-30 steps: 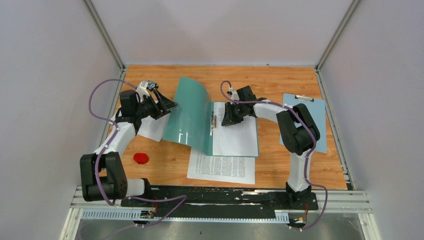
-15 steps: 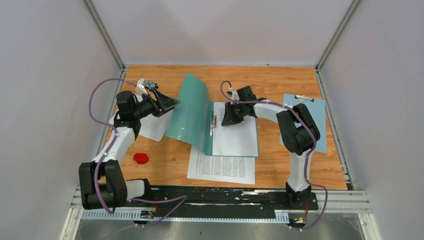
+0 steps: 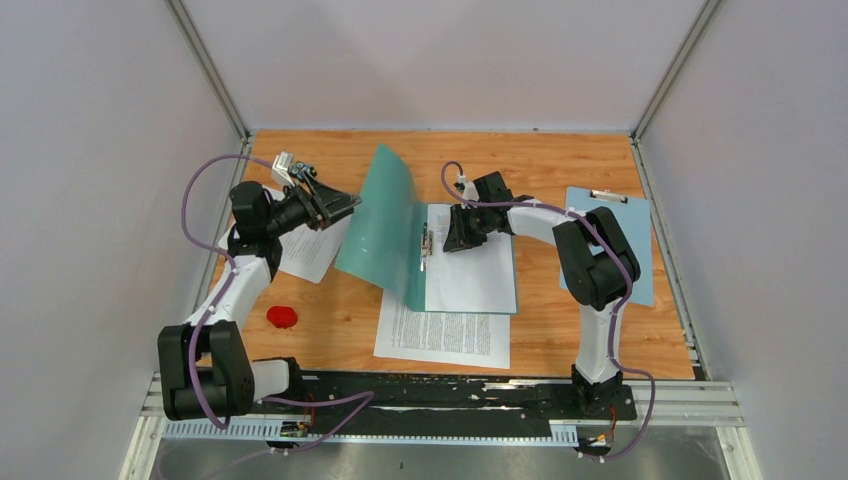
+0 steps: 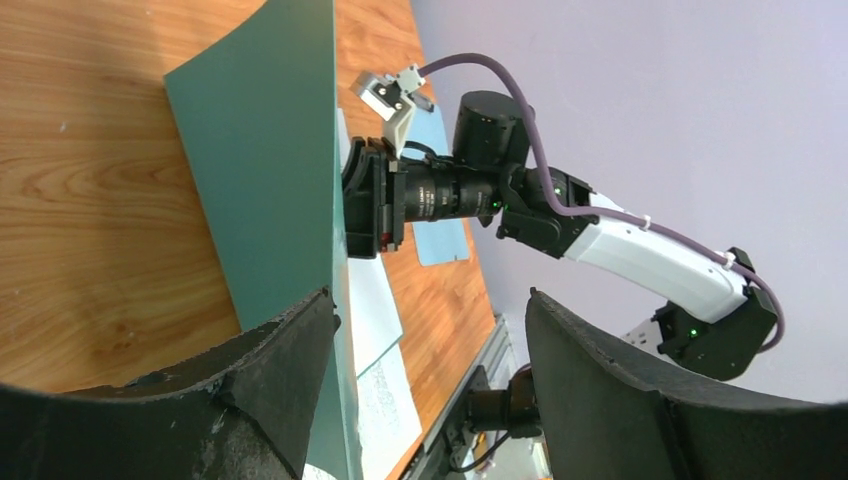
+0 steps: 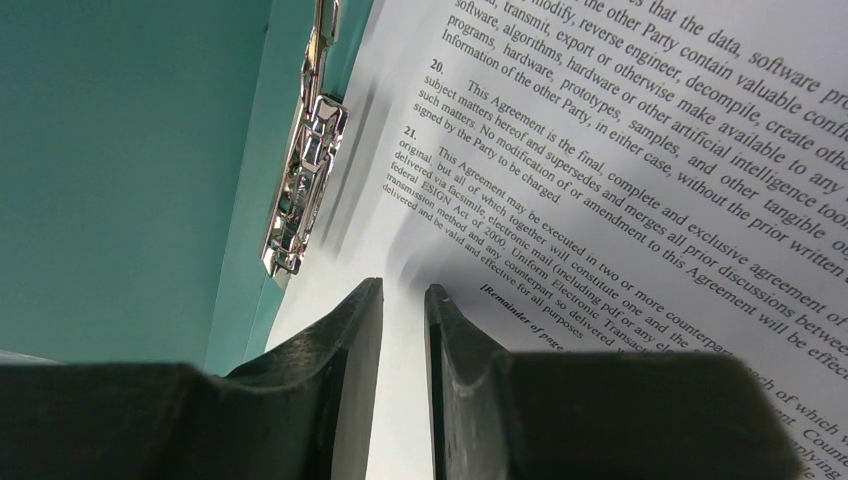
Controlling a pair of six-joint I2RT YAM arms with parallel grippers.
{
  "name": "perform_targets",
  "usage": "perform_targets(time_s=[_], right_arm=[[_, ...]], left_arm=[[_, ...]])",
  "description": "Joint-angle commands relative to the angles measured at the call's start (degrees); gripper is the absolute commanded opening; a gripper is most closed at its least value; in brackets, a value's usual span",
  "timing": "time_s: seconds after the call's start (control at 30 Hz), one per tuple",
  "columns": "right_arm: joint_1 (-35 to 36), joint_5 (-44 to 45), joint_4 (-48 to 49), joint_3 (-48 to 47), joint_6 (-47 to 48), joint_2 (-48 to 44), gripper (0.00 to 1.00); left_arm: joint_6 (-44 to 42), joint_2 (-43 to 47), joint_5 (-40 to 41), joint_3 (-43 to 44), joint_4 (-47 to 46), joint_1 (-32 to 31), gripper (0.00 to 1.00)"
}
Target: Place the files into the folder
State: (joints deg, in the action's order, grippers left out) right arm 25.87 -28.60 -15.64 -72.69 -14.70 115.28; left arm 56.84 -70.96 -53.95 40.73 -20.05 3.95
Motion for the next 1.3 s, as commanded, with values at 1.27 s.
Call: perform_targets(time_s=[1.27], right_arm=[[-0.1,6.5,-4.5,2.7,3.3,2.9,0.24]], left_arm=[[-29.0,-6.5,13.8,14.1,32.4,-4.9,0.65]])
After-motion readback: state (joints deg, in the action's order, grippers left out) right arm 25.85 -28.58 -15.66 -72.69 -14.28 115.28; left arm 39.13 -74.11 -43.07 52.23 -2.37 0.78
